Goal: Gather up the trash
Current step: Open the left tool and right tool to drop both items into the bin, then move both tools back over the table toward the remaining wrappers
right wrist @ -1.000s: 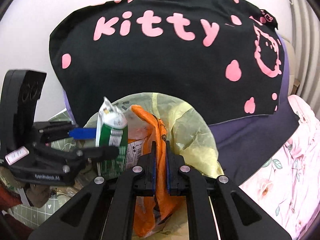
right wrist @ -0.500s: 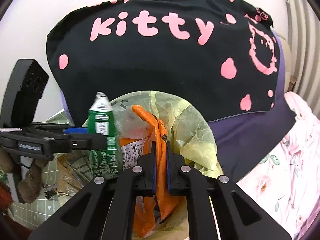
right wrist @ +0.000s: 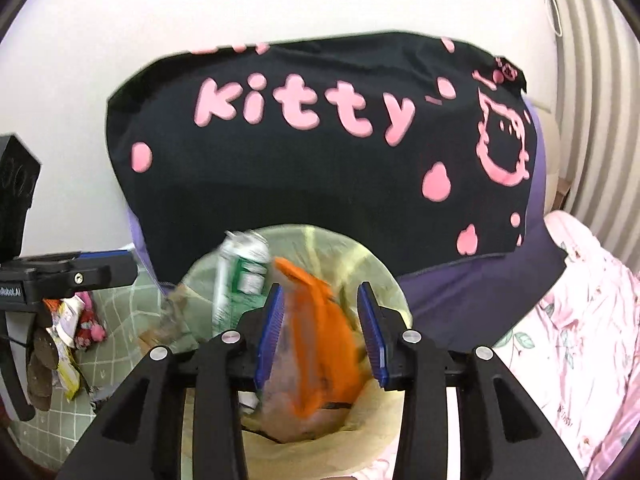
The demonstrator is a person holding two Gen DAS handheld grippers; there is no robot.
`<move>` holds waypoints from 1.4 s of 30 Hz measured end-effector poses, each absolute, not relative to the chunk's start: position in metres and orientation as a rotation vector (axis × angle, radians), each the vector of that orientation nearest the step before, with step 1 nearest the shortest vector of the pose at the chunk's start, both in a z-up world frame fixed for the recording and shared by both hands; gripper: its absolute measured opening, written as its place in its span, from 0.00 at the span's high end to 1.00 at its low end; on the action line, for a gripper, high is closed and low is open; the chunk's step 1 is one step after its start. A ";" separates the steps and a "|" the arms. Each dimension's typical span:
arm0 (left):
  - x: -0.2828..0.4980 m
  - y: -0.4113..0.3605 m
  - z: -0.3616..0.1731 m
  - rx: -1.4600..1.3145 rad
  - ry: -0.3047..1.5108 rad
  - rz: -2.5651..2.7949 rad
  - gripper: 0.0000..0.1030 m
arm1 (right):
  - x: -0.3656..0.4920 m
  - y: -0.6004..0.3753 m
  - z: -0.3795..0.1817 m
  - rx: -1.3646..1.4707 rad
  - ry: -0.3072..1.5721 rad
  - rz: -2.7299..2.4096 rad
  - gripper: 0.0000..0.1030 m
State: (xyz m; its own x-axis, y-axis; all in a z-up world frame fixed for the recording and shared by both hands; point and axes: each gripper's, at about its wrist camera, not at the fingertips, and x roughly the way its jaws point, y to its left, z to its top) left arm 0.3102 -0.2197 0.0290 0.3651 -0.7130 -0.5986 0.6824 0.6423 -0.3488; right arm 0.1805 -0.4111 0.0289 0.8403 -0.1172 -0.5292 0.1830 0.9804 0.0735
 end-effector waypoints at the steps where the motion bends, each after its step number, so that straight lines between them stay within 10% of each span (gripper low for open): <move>1: 0.307 -0.207 0.031 -0.052 0.777 -0.882 0.33 | 0.181 -0.408 0.032 0.119 0.542 -0.156 0.63; 27: 0.264 0.195 -0.082 -0.478 0.751 0.287 0.33 | 0.266 -0.174 -0.007 0.002 0.661 0.405 0.52; 42: 0.194 0.225 -0.097 -0.463 0.750 0.337 0.33 | 0.355 0.060 -0.050 -0.060 0.769 0.791 0.52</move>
